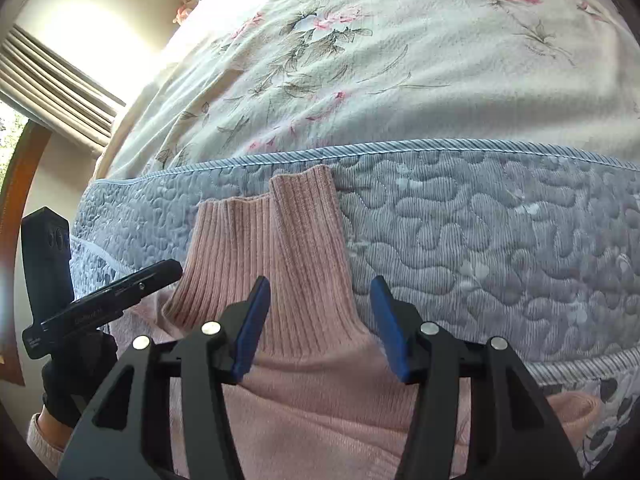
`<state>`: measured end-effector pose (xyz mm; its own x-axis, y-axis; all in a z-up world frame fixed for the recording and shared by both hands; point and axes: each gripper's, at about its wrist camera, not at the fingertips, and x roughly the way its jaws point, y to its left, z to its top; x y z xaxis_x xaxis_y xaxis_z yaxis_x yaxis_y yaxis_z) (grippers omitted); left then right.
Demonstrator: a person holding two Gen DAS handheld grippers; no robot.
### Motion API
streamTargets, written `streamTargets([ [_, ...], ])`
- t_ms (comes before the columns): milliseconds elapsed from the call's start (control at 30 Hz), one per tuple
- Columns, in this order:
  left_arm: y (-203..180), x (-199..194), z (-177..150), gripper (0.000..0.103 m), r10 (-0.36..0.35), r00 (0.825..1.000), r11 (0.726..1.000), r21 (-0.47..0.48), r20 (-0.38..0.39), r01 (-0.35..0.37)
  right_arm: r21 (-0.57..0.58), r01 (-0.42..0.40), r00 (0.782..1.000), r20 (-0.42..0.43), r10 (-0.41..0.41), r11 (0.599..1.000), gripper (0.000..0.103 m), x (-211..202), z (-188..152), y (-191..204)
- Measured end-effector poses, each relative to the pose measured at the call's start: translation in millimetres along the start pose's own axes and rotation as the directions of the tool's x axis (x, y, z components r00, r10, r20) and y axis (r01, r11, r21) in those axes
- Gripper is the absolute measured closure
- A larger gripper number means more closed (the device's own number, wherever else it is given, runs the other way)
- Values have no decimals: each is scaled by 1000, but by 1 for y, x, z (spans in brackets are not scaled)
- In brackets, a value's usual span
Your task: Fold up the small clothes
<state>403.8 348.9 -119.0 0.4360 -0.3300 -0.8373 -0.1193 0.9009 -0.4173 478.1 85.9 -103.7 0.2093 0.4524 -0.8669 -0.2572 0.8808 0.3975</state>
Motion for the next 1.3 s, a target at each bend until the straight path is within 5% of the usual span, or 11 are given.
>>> streamTargets([
  [200, -3, 33, 19, 39, -47, 999, 999, -1, -8, 47, 19, 14, 999, -30, -13, 1000, 49, 50, 19, -6],
  [300, -11, 40, 21, 61, -81, 997, 996, 41, -16, 81, 15, 24, 1000, -12, -23, 1000, 48, 59, 24, -6],
  [333, -14, 43, 22, 73, -82, 996, 995, 54, -21, 83, 10, 27, 1000, -3, -27, 1000, 56, 58, 24, -5],
  [367, -17, 44, 23, 77, -78, 997, 995, 64, -25, 80, 4, 22, 1000, 1, -22, 1000, 79, 57, 26, -5],
  [400, -19, 45, 24, 84, -74, 997, 995, 71, -21, 75, -2, 0, 1000, -8, 0, 1000, 90, 57, 26, -4],
  [467, -22, 41, 24, 93, -88, 996, 993, 78, 7, 87, -22, -3, 1000, 11, 3, 1000, 91, 48, 24, -1],
  [800, -49, -50, -11, 94, -298, 947, 927, 272, 122, 257, -142, -150, 973, 154, 171, 979, 92, -66, -22, 1],
  [967, -54, -83, -57, 94, -361, 928, 882, 357, 93, 307, -204, -173, 969, 139, 204, 963, 95, -106, -73, 0],
  [1167, -46, -93, -121, 90, -326, 945, 858, 426, 17, 288, -235, -177, 978, 64, 197, 956, 95, -111, -139, -2],
  [1300, -21, -84, -158, 85, -254, 964, 876, 405, -75, 262, -226, -144, 989, -6, 147, 963, 95, -104, -176, -13],
])
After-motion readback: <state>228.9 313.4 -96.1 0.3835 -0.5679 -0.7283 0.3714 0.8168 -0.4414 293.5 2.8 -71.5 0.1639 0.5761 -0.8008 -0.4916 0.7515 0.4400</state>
